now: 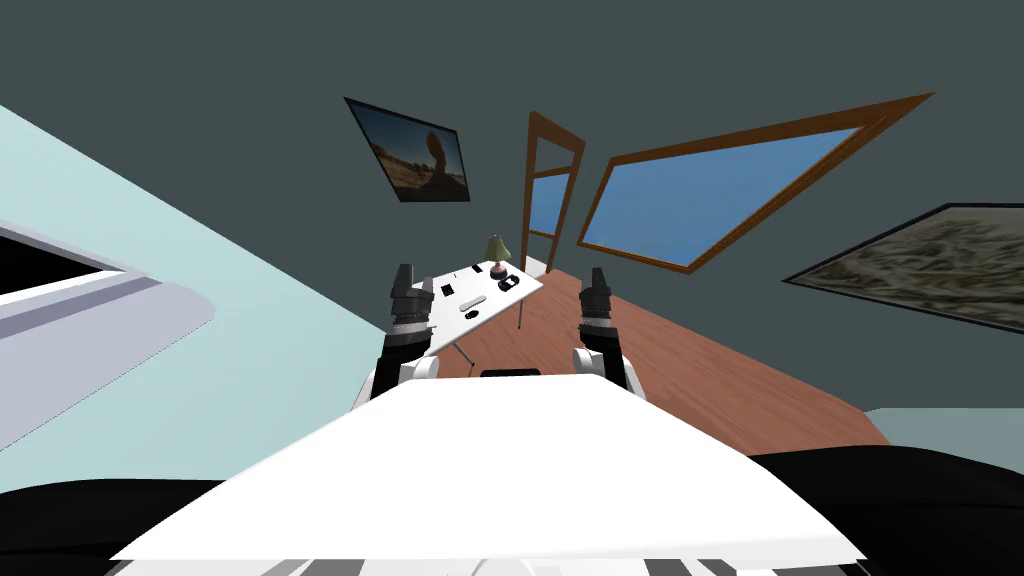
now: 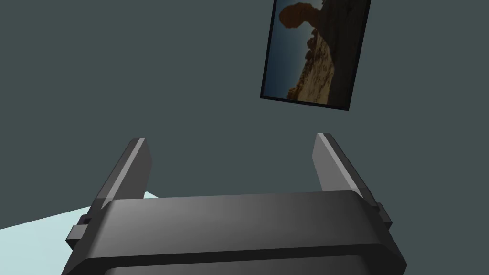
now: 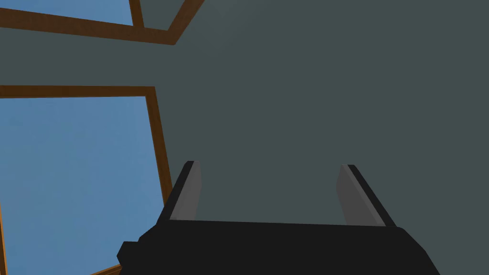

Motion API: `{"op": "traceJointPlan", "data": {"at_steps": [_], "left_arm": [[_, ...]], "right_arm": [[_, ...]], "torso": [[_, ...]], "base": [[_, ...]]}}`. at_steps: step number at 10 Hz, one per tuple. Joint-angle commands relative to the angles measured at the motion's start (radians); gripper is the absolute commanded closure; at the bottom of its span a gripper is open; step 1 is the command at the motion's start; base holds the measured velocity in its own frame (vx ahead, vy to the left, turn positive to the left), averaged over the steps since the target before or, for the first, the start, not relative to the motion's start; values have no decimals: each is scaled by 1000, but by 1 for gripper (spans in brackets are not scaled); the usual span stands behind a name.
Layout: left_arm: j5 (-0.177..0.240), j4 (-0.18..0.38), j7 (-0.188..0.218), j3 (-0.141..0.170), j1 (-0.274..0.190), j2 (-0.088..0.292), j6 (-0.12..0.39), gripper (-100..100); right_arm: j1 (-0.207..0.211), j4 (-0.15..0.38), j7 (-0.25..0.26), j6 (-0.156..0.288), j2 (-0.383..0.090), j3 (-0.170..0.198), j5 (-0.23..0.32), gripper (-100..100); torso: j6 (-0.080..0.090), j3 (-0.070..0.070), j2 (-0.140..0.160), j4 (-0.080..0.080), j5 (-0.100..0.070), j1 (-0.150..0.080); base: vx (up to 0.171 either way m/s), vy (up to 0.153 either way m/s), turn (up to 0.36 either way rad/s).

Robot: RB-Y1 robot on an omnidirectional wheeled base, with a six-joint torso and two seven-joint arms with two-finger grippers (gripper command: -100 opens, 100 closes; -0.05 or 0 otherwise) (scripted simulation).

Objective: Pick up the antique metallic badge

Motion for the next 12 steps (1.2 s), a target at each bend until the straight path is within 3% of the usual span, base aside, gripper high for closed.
{"op": "traceJointPlan", "data": {"at_steps": [1, 4, 7, 9, 11, 12], "left_arm": [[10, 0, 8, 4, -6, 31, 39, -100], [35, 2, 29, 17, -22, 81, 120, -100], [46, 4, 38, 23, -29, 100, 173, -100], [71, 10, 60, 38, -45, 138, 242, -100], [71, 10, 60, 38, -45, 138, 270, -100], [85, 14, 73, 46, -54, 157, 310, -100]], "right_arm": [[0, 0, 0, 0, 0, 0, 0, 0], [0, 0, 0, 0, 0, 0, 0, 0], [0, 0, 0, 0, 0, 0, 0, 0], [0, 0, 0, 0, 0, 0, 0, 0], [0, 0, 0, 0, 0, 0, 0, 0], [0, 0, 0, 0, 0, 0, 0, 0]], "torso": [[0, 0, 0, 0, 0, 0], [0, 0, 1, 0, 0, 0], [0, 0, 1, 0, 0, 0], [0, 0, 0, 0, 0, 0], [0, 0, 1, 0, 0, 0], [0, 0, 0, 0, 0, 0]], "base": [[-5, -1, -62], [-14, 2, -90], [-9, -3, -48], [-10, -6, -98], [-4, -1, -24], [-3, -4, -95]]}}
